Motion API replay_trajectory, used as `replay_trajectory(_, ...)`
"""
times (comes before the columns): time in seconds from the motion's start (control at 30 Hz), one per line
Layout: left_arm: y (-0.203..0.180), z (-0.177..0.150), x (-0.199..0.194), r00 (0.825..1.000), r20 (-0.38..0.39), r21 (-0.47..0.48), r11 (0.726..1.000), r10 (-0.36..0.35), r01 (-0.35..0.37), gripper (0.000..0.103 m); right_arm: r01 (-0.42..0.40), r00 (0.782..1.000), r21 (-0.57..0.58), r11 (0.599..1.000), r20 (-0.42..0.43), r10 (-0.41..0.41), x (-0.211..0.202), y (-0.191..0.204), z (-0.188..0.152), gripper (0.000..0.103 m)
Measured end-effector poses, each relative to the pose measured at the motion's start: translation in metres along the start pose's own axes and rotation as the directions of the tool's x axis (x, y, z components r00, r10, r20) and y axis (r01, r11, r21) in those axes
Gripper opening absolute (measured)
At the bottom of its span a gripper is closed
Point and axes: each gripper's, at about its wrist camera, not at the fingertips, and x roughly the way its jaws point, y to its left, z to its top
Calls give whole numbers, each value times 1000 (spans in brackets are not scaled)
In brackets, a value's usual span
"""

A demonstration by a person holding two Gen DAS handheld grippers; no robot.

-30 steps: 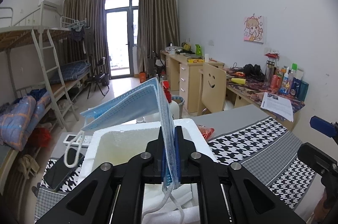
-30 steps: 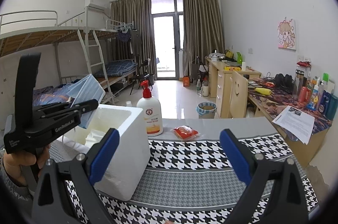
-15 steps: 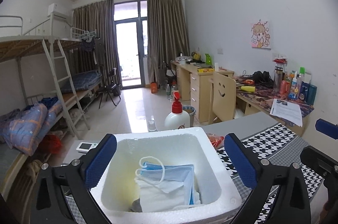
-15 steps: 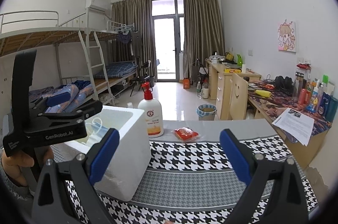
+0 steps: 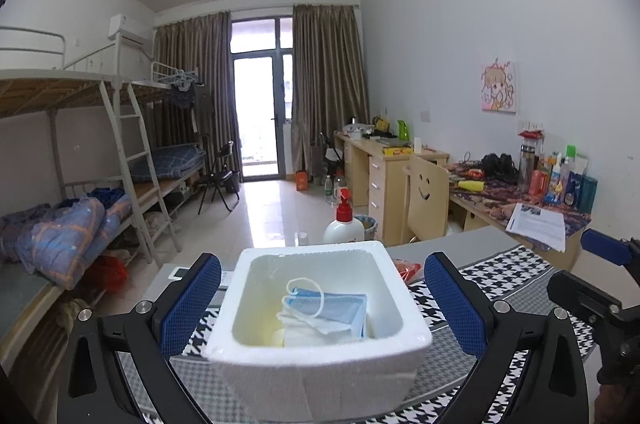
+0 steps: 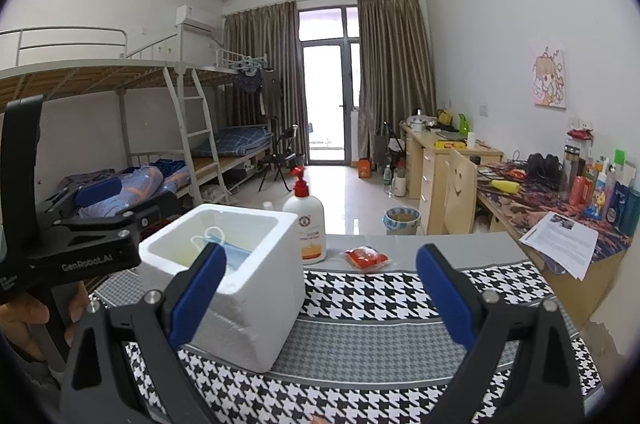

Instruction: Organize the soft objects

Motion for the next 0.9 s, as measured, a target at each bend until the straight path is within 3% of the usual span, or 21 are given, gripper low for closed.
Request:
replay_trajectory(0.4,0,-13,-69,996,65,-19,998,65,-64,102,-1,999,-24,1000,49,2,-49,19,-11,103)
replay_trajectory(0.9,-16,-46,-119,993,101,-6,998,60,-60,102,2,992,-28,1000,122,1,-94,27,-38,103)
